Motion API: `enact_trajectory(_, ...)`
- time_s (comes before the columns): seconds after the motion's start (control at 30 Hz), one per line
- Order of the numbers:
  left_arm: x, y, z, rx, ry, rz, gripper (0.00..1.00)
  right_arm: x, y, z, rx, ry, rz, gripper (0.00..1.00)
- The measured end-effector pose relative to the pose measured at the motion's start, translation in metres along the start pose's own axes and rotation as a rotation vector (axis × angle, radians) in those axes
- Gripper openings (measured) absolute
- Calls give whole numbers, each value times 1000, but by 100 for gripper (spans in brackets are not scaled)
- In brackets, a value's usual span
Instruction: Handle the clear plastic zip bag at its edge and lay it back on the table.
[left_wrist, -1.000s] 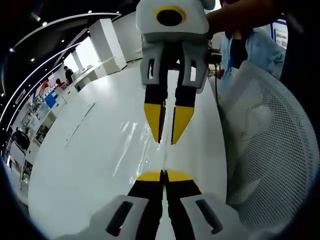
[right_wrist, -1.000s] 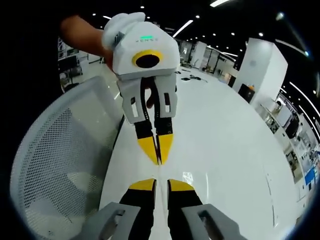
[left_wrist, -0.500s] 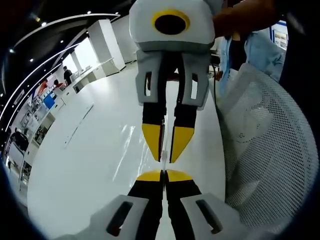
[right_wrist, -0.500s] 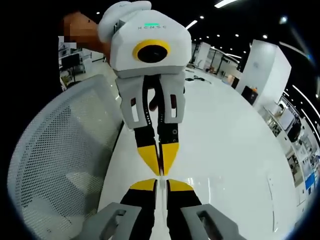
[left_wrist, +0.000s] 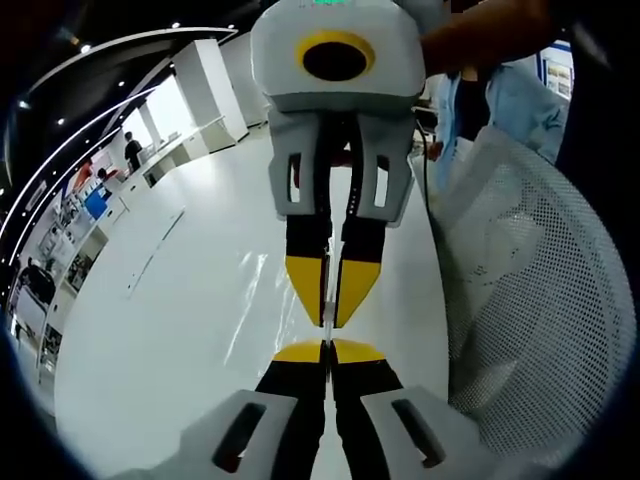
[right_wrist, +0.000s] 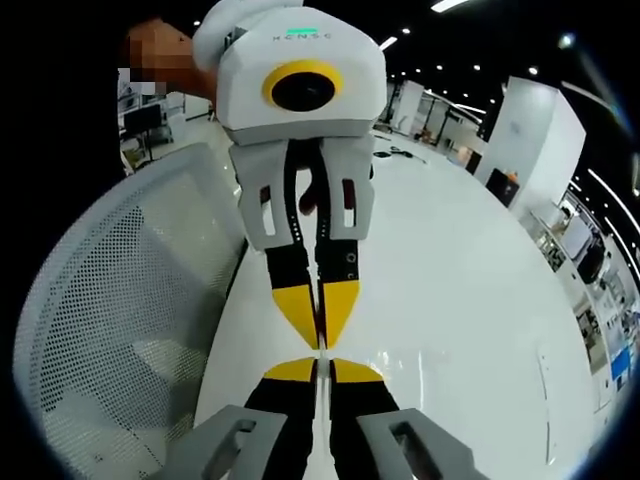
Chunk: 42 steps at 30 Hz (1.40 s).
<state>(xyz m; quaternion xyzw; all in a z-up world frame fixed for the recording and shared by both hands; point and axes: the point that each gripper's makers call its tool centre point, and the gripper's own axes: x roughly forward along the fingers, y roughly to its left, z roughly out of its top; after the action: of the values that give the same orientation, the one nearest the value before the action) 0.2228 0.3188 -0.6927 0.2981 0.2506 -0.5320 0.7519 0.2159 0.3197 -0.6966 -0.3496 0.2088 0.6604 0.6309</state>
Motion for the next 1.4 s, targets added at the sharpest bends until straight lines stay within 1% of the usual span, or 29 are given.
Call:
enact_trajectory(0.2, 1, 1, -2, 12, 13, 0, 0, 0, 0, -1, -5, 6, -5, 0)
enact_trajectory(0.33, 3, 0, -2, 20, 23, 0, 7, 0, -1, -1, -5, 8, -8, 0)
enact_trajectory(0.4, 4, 1, -5, 27, 30, 0, 8, -1, -2, -1, -6, 9, -10, 0)
enact_trajectory(0.6, 8, -1, -4, 32, 38, -11, 7, -2, 0, 2, -12, 8, -9, 0)
enact_trajectory(0.9, 11, -1, -1, 40, 41, -24, 0, -1, 1, 2, -24, 16, -2, 0)
enact_trajectory(1.1, 11, -2, 0, 41, 40, -30, 0, -1, 1, 1, -27, 22, -1, 0)
enact_trajectory(1.23, 12, -4, -1, 0, 41, -45, 0, -1, 3, 0, -28, 24, 9, 0)
enact_trajectory(1.33, 13, -6, -2, 3, 50, -48, 0, 0, 4, -2, -18, 25, 12, 0)
enact_trajectory(1.4, 14, -8, -2, -16, 58, -55, 0, 0, 5, -3, -10, 28, 17, 0)
